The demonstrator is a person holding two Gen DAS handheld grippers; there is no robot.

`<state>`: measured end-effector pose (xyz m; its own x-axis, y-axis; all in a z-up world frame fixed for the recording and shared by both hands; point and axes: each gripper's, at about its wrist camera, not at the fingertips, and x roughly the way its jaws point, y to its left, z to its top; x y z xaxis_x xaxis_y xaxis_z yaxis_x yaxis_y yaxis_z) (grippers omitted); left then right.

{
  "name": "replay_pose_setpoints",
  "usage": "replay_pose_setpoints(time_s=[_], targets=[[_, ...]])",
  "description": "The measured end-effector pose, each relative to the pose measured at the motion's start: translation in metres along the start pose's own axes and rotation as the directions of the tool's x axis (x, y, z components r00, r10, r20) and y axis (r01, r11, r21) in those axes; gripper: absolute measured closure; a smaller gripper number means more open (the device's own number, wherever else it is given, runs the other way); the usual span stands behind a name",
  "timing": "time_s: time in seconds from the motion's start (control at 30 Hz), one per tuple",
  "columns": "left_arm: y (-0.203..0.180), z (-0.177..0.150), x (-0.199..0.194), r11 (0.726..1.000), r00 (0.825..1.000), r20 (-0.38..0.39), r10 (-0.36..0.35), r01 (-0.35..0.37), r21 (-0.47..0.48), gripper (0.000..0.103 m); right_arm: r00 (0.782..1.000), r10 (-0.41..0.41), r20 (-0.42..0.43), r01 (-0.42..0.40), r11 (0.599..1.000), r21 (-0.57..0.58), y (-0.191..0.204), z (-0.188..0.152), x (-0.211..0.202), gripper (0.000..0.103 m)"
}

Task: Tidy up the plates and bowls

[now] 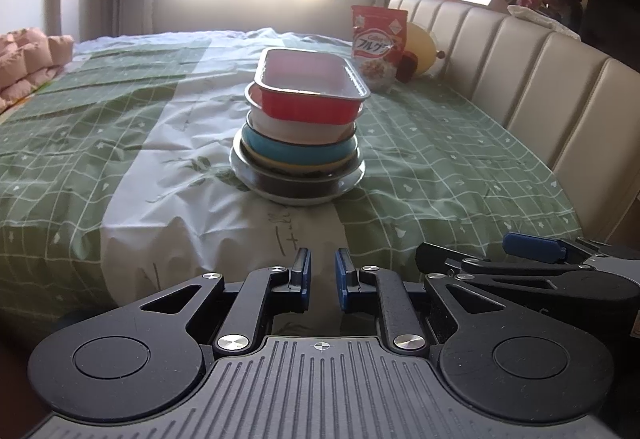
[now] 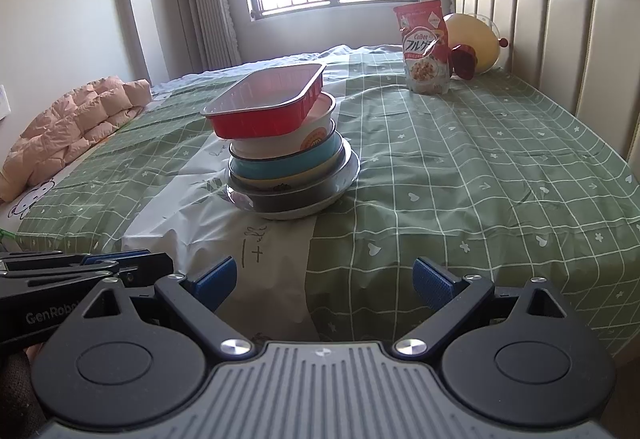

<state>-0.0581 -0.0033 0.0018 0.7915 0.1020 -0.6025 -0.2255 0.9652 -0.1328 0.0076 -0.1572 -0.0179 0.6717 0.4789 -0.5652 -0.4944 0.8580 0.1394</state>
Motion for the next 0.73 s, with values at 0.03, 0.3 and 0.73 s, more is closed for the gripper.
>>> replay_pose_setpoints(time_s=[0.03,0.3,0.73], targets=[[0.000,0.000,0.000,1.000,1.000,0.001,-0.001,0.001,0.001,0.087,1.000,-0.001,-0.001,0.001,1.000,0.001,0.000,0.000,0.000,0.008],[-0.001,-0.001,0.001,1.000,1.000,-0.001,-0.001,0.001,0.002,0.087,1.000,-0.001,-0.004,0.001,1.000,0.007,-0.003,-0.001,0.002,0.008],[0.002,0.005,0.017,1.000,1.000,-0.002,0.031,-0.031,0.006,0.087,1.000,0.001,-0.011,-0.001,1.000,0.017,-0.011,0.006,0.015,0.008]])
